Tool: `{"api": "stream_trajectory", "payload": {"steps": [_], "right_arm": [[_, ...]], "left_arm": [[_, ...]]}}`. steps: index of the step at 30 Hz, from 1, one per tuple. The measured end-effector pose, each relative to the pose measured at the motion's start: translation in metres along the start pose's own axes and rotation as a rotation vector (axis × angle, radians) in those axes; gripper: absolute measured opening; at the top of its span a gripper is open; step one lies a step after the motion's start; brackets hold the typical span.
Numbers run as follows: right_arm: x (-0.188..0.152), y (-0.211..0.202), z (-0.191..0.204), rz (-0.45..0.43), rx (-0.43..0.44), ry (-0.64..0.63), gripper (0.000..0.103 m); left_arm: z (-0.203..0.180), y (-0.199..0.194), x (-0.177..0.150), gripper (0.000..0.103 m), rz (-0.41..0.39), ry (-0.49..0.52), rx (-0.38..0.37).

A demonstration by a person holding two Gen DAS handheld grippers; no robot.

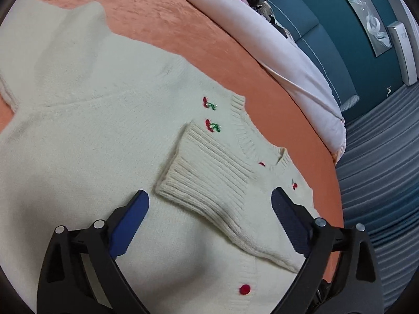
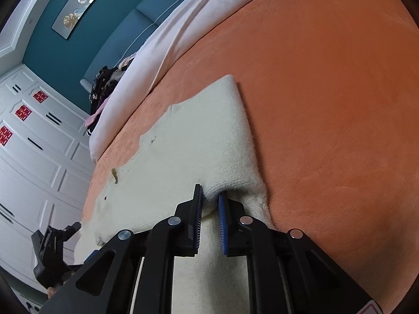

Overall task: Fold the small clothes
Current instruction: 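Lay the sleeve across the cardigan front with the right gripper and release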

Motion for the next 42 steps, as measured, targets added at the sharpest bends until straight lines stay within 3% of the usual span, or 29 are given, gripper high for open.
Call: {"api": "stream_trajectory", "payload": {"steps": [2, 3, 4, 6, 9, 13, 15, 18, 20, 22, 24, 25, 27, 28, 30, 31, 32, 35, 36, 37, 38, 41, 42], "right_arm": [[-0.001, 0.002, 0.008, 0.001, -0.002, -0.013, 0.018], [0.001, 0.000, 0.012, -0.004, -0.011, -0.035, 0.018], [-0.001, -0.003, 0.010, -0.010, -0.019, -0.052, 0.018], [-0.005, -0.010, 0.008, -0.007, -0.024, -0.065, 0.018], [-0.012, -0.015, 0.004, 0.028, -0.033, -0.083, 0.017], [-0.013, -0.043, 0.004, -0.020, -0.144, -0.139, 0.021], [0.000, -0.048, 0.033, -0.055, -0.109, -0.197, 0.021], [0.009, -0.012, 0.100, 0.020, -0.029, -0.376, 0.021], [0.003, 0.035, 0.142, 0.100, 0.012, -0.505, 0.020], [-0.009, 0.083, 0.156, 0.201, 0.014, -0.567, 0.020], [-0.010, 0.119, 0.142, 0.266, -0.068, -0.628, 0.017], [0.001, 0.123, 0.130, 0.245, -0.078, -0.625, 0.002], [0.040, 0.111, 0.090, 0.175, -0.143, -0.517, 0.000], [0.067, 0.099, 0.052, 0.131, -0.175, -0.402, 0.000], [0.089, 0.082, 0.014, 0.117, -0.175, -0.286, 0.000], [0.096, 0.067, 0.002, 0.093, -0.277, -0.294, 0.000], [0.096, 0.057, 0.005, 0.080, -0.283, -0.315, 0.008], [0.060, 0.029, 0.038, 0.090, -0.123, -0.348, 0.008], [0.046, 0.025, 0.042, 0.098, -0.117, -0.368, 0.008], [0.025, 0.027, 0.031, 0.128, -0.163, -0.394, 0.006], [0.013, 0.031, 0.021, 0.147, -0.198, -0.394, 0.000], [0.008, 0.001, 0.021, 0.101, -0.203, -0.271, 0.000], [0.005, -0.014, 0.036, 0.080, -0.178, -0.277, 0.014]], "left_arm": [[0.005, 0.011, -0.001, 0.059, 0.013, -0.020, 0.036], [0.003, 0.014, 0.001, 0.025, 0.025, -0.023, 0.029], [0.001, 0.017, 0.001, 0.010, 0.052, -0.037, -0.007], [-0.004, 0.004, 0.009, 0.009, 0.008, -0.050, -0.053], [-0.006, -0.019, 0.018, 0.009, -0.066, 0.004, -0.063], [0.025, -0.006, 0.008, 0.010, -0.035, 0.026, 0.004], [0.034, -0.003, 0.002, 0.012, -0.051, 0.047, -0.007], [0.032, -0.003, 0.000, 0.012, -0.090, 0.091, 0.007], [0.033, -0.001, 0.000, 0.013, -0.095, 0.085, -0.003], [0.034, 0.000, 0.000, 0.013, -0.106, 0.088, -0.024], [0.035, -0.001, 0.000, 0.013, -0.111, 0.085, -0.041], [0.036, 0.000, -0.001, 0.013, -0.114, 0.089, -0.043], [0.035, 0.000, -0.002, 0.013, -0.125, 0.105, -0.039], [0.035, 0.000, -0.002, 0.013, -0.131, 0.111, -0.038], [0.034, 0.001, -0.003, 0.015, -0.136, 0.125, -0.043], [0.033, 0.001, -0.004, 0.015, -0.142, 0.132, -0.037], [0.033, 0.002, -0.004, 0.015, -0.146, 0.134, -0.036], [0.033, 0.002, -0.004, 0.015, -0.147, 0.132, -0.040], [0.032, 0.002, -0.004, 0.015, -0.147, 0.133, -0.038], [0.032, 0.001, -0.004, 0.015, -0.146, 0.132, -0.039], [0.032, 0.001, -0.004, 0.015, -0.146, 0.131, -0.041], [0.031, -0.003, -0.001, 0.016, -0.116, 0.098, -0.054], [0.032, -0.011, 0.002, 0.019, -0.098, 0.083, -0.055]]}}
Point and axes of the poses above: each gripper's, at about its wrist camera, not at the fingertips, and y roughly the way its jaws point, z to its left, x to its top, the point moved 9 cm from there along y, roughly the way its jaws point, and after that the axes turned 7 degrees about -y, right-handed, at the moved point
